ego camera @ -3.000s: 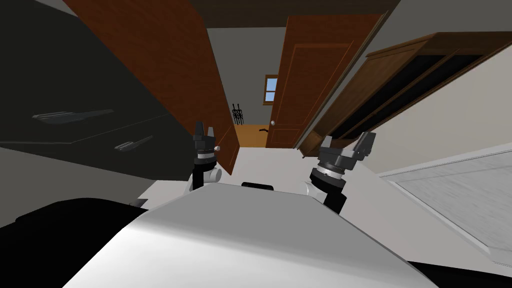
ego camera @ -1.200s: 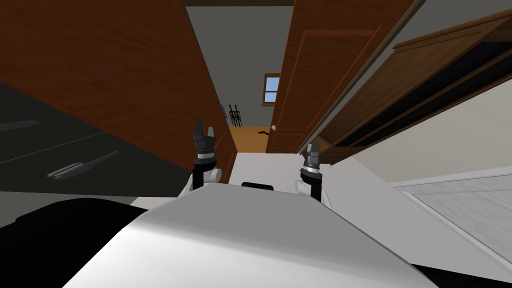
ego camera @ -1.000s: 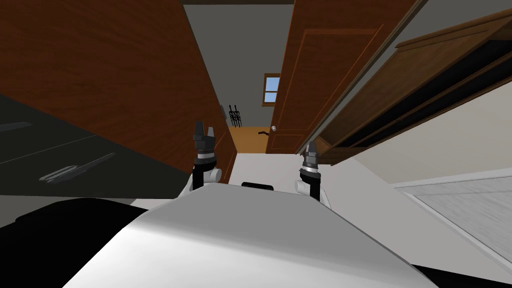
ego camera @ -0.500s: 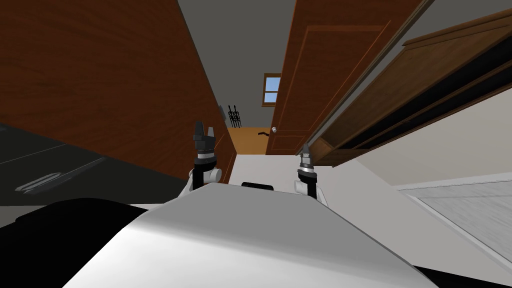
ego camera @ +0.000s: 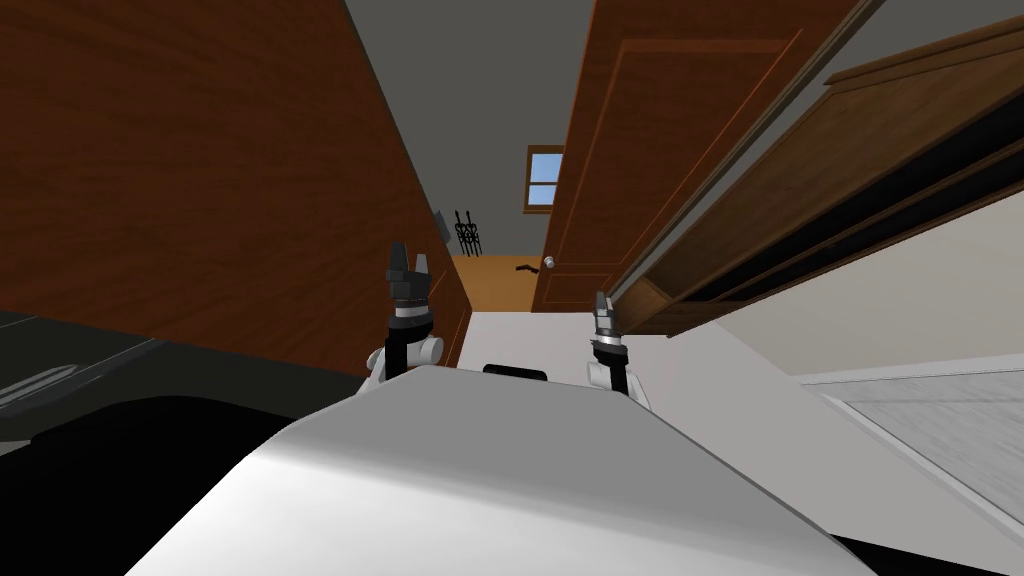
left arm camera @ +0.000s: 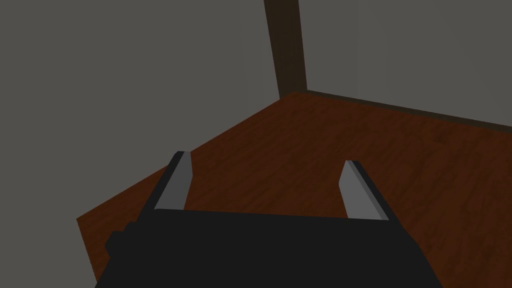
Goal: Pull the door open
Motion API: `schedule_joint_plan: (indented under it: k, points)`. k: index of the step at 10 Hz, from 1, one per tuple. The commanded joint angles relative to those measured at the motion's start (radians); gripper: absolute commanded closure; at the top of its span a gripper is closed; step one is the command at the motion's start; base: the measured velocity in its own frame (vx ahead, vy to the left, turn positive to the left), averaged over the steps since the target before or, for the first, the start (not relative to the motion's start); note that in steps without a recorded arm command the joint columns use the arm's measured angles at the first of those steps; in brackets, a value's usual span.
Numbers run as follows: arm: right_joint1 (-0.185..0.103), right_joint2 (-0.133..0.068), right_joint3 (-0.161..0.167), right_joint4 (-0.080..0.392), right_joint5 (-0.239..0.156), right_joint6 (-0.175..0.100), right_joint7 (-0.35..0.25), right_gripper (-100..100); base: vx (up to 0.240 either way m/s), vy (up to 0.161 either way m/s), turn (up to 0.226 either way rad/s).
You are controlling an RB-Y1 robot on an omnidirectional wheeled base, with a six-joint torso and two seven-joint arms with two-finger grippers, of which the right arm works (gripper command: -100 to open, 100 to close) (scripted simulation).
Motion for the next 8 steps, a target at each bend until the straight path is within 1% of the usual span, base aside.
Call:
schedule_joint_plan:
  k: [1, 8]
  points:
    - [-0.013, -0.007, -0.005, 0.043, 0.013, -0.011, 0.028, -100, 0.101, 0.005, -0.009]
    - [-0.069, -0.028, -0.019, 0.219, 0.074, -0.048, 0.147, -100, 0.1, 0.015, -0.011]
